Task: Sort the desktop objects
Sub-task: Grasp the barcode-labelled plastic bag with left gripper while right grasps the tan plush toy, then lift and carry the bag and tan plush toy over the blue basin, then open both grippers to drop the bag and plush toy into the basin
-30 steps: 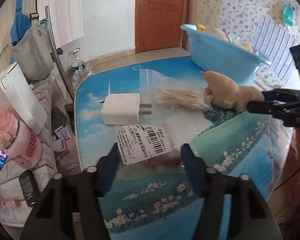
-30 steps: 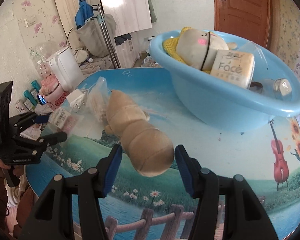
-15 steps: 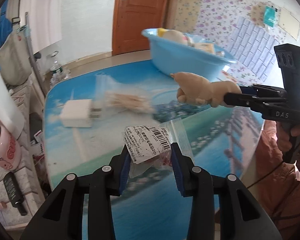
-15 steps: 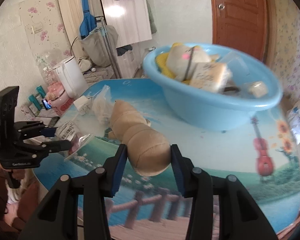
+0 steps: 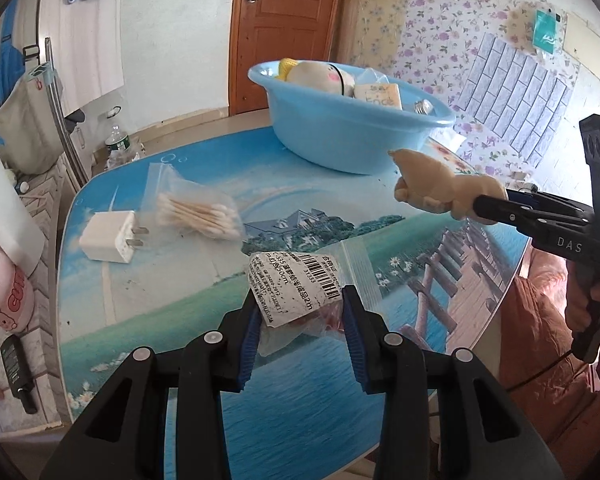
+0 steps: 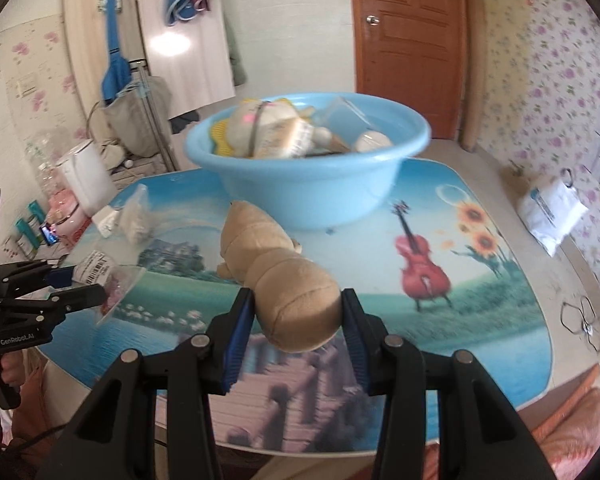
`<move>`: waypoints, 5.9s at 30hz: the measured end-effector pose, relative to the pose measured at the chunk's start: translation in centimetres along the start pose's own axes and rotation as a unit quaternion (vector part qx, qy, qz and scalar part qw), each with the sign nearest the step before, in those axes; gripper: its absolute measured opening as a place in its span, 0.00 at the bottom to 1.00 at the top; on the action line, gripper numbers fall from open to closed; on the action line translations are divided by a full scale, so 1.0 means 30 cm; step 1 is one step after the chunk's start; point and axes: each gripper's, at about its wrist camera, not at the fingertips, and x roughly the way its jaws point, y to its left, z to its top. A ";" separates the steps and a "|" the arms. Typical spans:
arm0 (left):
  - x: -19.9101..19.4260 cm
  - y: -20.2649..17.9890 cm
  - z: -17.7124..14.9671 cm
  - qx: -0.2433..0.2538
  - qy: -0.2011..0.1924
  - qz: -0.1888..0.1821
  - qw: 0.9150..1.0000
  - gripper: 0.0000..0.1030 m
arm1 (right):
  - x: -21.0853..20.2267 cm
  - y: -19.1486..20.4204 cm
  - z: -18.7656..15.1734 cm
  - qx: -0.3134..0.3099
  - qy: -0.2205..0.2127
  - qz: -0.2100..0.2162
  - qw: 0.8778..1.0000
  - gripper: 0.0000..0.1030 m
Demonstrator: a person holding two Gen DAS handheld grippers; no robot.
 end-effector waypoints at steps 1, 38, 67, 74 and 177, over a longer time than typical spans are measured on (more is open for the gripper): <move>0.006 -0.008 -0.001 0.003 0.002 0.001 1.000 0.36 | 0.003 -0.008 -0.006 0.003 0.004 -0.001 1.000 0.41; 0.080 -0.063 -0.061 0.027 -0.013 0.013 0.999 0.83 | 0.135 0.031 -0.057 -0.044 0.009 -0.006 0.999 0.61; 0.062 -0.044 -0.068 0.004 -0.039 0.001 0.999 0.46 | 0.106 0.068 -0.053 -0.058 0.004 0.019 0.998 0.61; 0.041 -0.037 -0.063 -0.011 -0.043 -0.018 0.999 0.37 | 0.091 0.065 -0.046 -0.061 -0.001 0.024 0.998 0.45; 0.007 -0.138 0.424 0.036 -0.096 -0.032 0.994 0.84 | 0.032 -0.073 0.305 -0.006 -0.102 0.003 0.995 0.55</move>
